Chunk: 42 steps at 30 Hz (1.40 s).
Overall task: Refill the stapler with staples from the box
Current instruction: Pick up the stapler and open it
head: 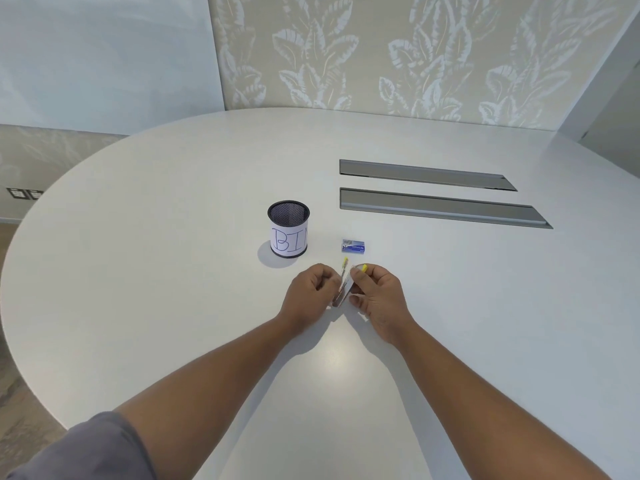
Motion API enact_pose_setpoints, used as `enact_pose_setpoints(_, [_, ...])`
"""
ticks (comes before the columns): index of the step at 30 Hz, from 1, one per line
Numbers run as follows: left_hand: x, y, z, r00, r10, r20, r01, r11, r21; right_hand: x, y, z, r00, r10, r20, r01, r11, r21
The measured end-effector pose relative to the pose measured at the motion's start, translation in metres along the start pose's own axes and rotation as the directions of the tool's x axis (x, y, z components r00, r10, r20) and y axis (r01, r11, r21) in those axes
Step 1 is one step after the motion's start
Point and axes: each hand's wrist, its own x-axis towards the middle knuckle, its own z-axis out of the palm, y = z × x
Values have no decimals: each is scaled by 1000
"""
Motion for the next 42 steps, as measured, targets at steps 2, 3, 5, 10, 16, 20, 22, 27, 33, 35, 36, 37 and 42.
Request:
enact_pose_setpoints(2, [3,3,-1,998,-58,-10,57,996,-62,-1,2,2,1000,-18,15,19,998,-60])
enact_pose_setpoints(3, [5,5,-1,996,-87,-3,86,992,-92,-1,3,3,999,-30,22,32,995,-92])
enact_pose_setpoints(5, [8,7,-1,992,-126,13,126,980,-151,-2,5,4,998,-55,37,60,987,-151])
enact_pose_setpoints(10, [11,5,1,990,-138,12,139,989,-57,-5,7,5,994,-72,87,89,974,-209])
enact_pose_setpoints(16, [12,5,4,991,-135,-20,136,990,24,-4,5,6,995,-47,91,69,965,-254])
enact_pose_setpoints(20, [12,7,6,989,-148,-23,149,988,51,-4,3,7,995,-12,101,36,968,-247])
enact_pose_setpoints(22, [11,6,8,991,-133,-29,135,985,108,-3,2,7,994,0,106,28,965,-259])
enact_pose_setpoints(27, [12,5,17,995,-79,-57,94,936,338,-1,2,7,994,5,109,31,946,-322])
enact_pose_setpoints(33, [14,1,23,992,-48,-113,89,916,390,2,5,7,997,-6,81,36,925,-377])
enact_pose_setpoints(35, [14,0,25,990,-31,-140,86,911,402,3,7,9,999,-30,43,45,909,-414])
enact_pose_setpoints(36, [14,-1,26,988,-27,-151,87,909,408,3,9,11,999,-45,21,50,901,-431])
enact_pose_setpoints(37, [14,-1,27,986,-28,-162,93,907,410,4,11,12,998,-62,2,56,895,-443])
enact_pose_setpoints(42, [14,0,31,978,-47,-203,130,900,416,5,19,23,977,-189,-99,109,843,-526])
